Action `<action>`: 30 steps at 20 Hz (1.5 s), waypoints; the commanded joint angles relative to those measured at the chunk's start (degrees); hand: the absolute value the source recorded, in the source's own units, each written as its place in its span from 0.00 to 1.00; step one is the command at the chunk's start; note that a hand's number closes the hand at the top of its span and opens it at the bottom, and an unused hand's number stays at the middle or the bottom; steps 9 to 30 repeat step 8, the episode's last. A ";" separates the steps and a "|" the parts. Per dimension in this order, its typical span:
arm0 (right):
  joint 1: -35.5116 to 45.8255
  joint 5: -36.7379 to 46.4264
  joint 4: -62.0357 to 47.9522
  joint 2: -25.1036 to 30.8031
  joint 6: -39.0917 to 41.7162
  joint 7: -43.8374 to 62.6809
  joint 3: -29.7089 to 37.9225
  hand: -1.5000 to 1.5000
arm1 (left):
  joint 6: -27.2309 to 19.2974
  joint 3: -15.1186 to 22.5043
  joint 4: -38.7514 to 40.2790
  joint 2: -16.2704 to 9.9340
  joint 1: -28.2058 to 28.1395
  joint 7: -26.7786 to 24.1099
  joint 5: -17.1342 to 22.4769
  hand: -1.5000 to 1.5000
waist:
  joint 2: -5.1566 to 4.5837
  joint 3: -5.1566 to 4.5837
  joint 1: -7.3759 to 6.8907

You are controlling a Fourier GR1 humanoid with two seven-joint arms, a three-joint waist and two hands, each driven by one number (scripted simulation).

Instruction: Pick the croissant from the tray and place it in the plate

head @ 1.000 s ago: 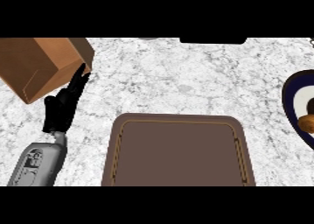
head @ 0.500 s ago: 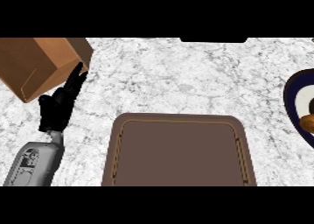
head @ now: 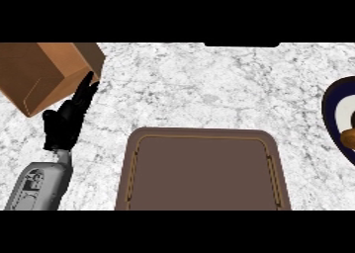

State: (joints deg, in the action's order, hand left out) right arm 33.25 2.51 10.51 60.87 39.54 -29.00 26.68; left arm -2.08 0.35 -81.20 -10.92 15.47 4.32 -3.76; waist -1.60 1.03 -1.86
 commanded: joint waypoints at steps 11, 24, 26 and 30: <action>-3.49 -2.01 1.45 -0.30 7.73 -3.96 1.19 0.00 | -0.18 -0.17 0.25 -0.22 0.49 -0.19 -0.37 0.50 | -0.41 0.36 -0.05; -3.49 -2.01 1.45 -0.30 7.73 -3.96 1.19 0.00 | -0.18 -0.17 0.25 -0.22 0.49 -0.19 -0.37 0.50 | -0.41 0.36 -0.05; -3.49 -2.01 1.45 -0.30 7.73 -3.96 1.19 0.00 | -0.18 -0.17 0.25 -0.22 0.49 -0.19 -0.37 0.50 | -0.41 0.36 -0.05; -3.49 -2.01 1.45 -0.30 7.73 -3.96 1.19 0.00 | -0.18 -0.17 0.25 -0.22 0.49 -0.19 -0.37 0.50 | -0.41 0.36 -0.05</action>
